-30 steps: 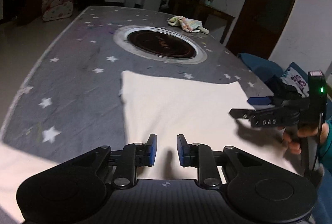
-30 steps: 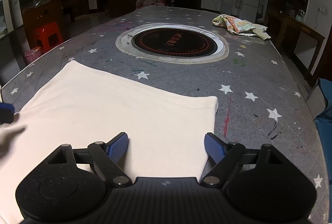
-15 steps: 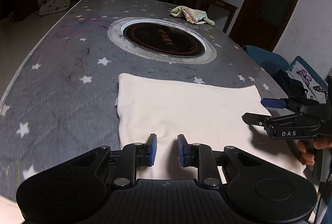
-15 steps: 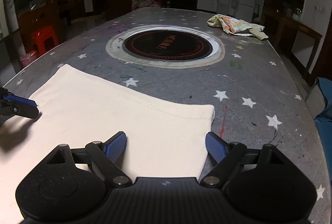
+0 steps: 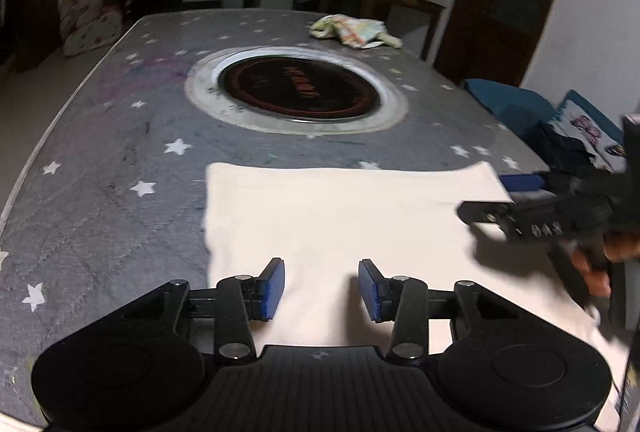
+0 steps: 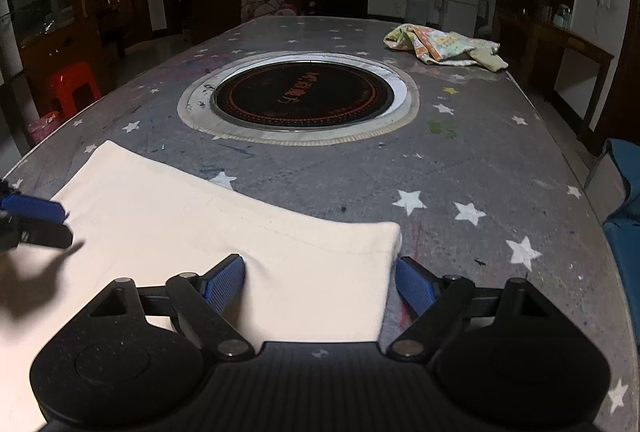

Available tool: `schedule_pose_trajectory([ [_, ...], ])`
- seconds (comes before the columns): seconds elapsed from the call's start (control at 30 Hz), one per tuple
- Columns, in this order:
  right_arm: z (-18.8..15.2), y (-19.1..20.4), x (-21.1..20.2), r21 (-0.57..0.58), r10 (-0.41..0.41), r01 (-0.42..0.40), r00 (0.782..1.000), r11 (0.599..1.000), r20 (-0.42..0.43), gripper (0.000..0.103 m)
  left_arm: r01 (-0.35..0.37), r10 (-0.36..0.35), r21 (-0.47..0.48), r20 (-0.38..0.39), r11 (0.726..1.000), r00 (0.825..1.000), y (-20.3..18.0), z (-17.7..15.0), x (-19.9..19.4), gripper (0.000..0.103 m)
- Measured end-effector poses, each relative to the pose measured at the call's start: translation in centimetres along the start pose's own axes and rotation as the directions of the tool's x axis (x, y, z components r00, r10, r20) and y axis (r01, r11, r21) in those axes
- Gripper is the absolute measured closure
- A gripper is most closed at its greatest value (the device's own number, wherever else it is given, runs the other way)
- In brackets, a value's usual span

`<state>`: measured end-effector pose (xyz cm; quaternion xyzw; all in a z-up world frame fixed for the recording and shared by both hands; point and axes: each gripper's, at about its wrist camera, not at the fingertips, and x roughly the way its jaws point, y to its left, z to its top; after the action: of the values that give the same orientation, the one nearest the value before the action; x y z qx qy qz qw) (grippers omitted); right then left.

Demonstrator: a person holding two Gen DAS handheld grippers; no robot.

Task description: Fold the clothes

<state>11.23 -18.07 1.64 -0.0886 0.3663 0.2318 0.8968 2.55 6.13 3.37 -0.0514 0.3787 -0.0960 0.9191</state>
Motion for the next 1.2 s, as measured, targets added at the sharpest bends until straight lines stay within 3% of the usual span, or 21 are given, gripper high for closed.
schedule_pose_trajectory([
  [0.07, -0.1, -0.4, -0.8, 0.005, -0.006, 0.006, 1.000, 1.000, -0.002, 0.019, 0.013, -0.013, 0.026, 0.008, 1.000, 1.000, -0.9, -0.6, -0.7, 0.051],
  [0.37, -1.5, -2.8, -5.1, 0.022, -0.074, 0.074, 0.997, 0.997, -0.010, 0.019, 0.091, -0.091, 0.124, 0.000, 0.988, 0.996, -5.5, -4.5, -3.7, 0.050],
  [0.63, -5.5, -5.2, -10.0, 0.059, -0.132, 0.133, 0.991, 0.989, -0.027, 0.020, 0.201, -0.198, 0.244, -0.038, 0.949, 0.979, -9.9, -7.7, -5.0, 0.047],
  [0.77, -7.7, -7.3, -12.2, 0.143, -0.187, 0.190, 0.982, 0.971, -0.037, 0.020, 0.226, -0.214, 0.269, -0.071, 0.936, 0.974, -11.3, -8.5, -4.3, 0.046],
  [1.1, -13.7, -10.6, -17.6, 0.296, -0.315, 0.315, 0.948, 0.902, -0.049, 0.029, 0.251, -0.247, 0.283, -0.050, 0.926, 0.968, -13.4, -8.8, -4.3, 0.044],
  [1.2, -15.1, -11.1, -18.2, 0.337, -0.324, 0.321, 0.945, 0.885, -0.050, 0.038, 0.250, -0.247, 0.280, -0.049, 0.927, 0.968, -13.7, -8.9, -4.3, 0.041],
])
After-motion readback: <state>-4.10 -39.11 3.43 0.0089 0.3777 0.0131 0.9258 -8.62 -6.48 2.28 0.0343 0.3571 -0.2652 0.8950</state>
